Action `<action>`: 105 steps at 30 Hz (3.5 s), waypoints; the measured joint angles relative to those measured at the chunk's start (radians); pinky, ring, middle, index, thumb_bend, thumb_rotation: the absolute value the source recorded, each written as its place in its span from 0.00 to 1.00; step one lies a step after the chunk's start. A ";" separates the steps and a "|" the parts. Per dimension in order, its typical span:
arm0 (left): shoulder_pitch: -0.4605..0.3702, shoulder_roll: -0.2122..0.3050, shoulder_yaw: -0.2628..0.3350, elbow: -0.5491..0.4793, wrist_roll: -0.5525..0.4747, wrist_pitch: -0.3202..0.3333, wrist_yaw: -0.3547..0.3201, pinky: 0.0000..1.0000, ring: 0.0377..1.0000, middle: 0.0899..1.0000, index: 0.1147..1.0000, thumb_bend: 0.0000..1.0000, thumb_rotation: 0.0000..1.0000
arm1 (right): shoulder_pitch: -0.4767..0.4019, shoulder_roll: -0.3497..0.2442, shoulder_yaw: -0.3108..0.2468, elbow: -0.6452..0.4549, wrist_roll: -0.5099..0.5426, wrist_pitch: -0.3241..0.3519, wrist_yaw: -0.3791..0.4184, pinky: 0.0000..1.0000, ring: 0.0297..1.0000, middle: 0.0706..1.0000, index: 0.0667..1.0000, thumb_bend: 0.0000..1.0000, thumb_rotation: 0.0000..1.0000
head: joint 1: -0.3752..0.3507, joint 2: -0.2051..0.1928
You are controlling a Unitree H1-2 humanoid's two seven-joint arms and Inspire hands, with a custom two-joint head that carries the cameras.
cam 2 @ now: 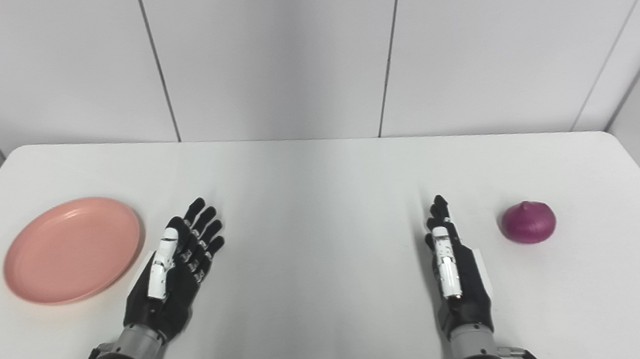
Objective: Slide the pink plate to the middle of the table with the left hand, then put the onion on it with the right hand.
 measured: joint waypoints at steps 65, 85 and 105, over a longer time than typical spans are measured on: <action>-0.007 -0.089 -0.074 0.011 0.074 -0.017 0.056 1.00 1.00 1.00 1.00 0.45 1.00 | -0.004 -0.076 -0.052 0.020 0.090 -0.029 0.039 1.00 1.00 1.00 1.00 0.10 1.00 | 0.480 -0.101; -0.036 -0.164 -0.103 0.076 0.135 -0.066 0.105 1.00 1.00 1.00 1.00 0.44 1.00 | -0.001 -0.090 -0.037 -0.074 0.121 0.052 0.041 1.00 1.00 1.00 1.00 0.16 1.00 | 0.623 -0.192; -0.039 -0.161 -0.103 0.081 0.135 -0.077 0.104 1.00 1.00 1.00 1.00 0.46 1.00 | 0.001 -0.067 -0.043 -0.079 0.119 0.077 0.028 1.00 1.00 1.00 1.00 0.33 1.00 | 0.626 -0.216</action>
